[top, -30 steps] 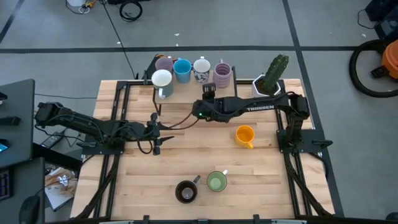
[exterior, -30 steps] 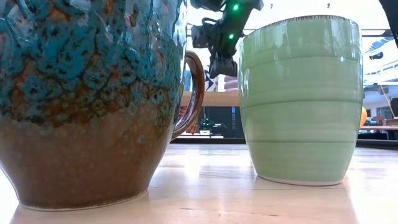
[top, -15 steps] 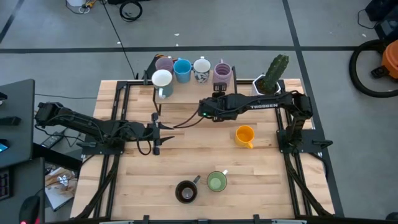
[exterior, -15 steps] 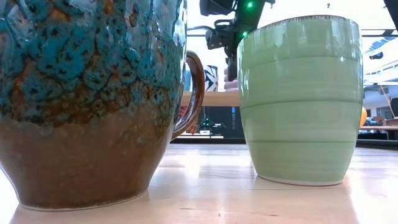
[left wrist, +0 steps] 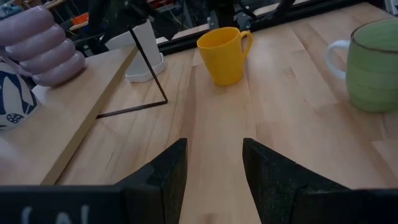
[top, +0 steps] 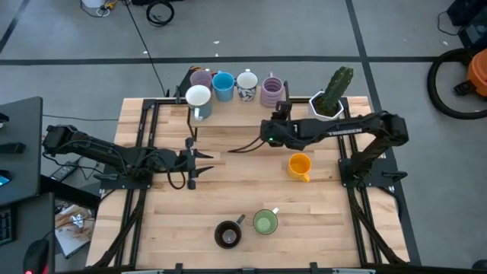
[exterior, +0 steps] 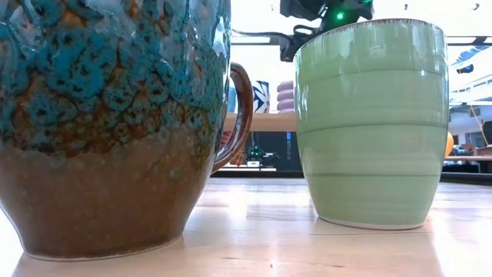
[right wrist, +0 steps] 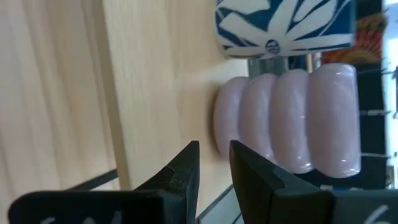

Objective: Place coffee mugs
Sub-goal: Adjust the mugs on the shelf

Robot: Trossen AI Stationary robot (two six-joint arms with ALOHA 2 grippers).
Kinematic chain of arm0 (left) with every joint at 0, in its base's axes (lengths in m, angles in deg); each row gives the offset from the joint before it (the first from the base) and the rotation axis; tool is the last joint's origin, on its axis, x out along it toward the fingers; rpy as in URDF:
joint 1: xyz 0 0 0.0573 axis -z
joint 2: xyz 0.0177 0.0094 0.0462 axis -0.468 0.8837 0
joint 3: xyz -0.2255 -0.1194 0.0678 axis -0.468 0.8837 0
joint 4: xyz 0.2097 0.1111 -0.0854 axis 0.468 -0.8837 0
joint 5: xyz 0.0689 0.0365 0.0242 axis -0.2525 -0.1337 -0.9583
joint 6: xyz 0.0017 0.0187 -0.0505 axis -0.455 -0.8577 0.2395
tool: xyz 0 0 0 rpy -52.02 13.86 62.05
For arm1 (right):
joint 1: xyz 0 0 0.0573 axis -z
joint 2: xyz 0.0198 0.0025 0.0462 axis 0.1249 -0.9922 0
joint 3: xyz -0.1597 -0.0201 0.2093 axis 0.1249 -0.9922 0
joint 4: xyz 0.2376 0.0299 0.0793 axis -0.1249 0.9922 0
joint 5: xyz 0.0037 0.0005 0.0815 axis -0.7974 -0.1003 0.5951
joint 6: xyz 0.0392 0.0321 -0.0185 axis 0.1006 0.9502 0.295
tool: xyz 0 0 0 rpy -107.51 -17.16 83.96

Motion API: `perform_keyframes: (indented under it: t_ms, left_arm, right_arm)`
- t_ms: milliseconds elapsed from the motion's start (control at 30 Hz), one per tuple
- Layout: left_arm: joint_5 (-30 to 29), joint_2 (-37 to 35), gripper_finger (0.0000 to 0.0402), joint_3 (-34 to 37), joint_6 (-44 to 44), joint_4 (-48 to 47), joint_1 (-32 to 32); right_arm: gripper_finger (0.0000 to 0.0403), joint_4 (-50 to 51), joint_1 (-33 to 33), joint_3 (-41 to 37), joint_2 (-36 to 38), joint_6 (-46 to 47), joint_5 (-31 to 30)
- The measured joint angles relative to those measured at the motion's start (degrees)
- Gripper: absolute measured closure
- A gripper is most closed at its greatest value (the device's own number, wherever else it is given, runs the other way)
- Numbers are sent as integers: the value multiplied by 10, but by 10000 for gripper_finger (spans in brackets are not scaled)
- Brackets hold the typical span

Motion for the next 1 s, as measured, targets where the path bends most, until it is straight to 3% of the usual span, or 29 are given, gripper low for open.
perform_keyframes:
  t_ms: [200,433,1000]
  left_arm:
    - [0,0,241,0,11,1,0]
    - [0,0,241,0,15,0,0]
    - [0,0,241,0,16,-4,0]
  right_arm:
    - [309,-93,25,-49,27,-67,-9]
    - [308,-127,66,-51,24,-86,47]
    - [309,-158,112,-51,24,-121,80]
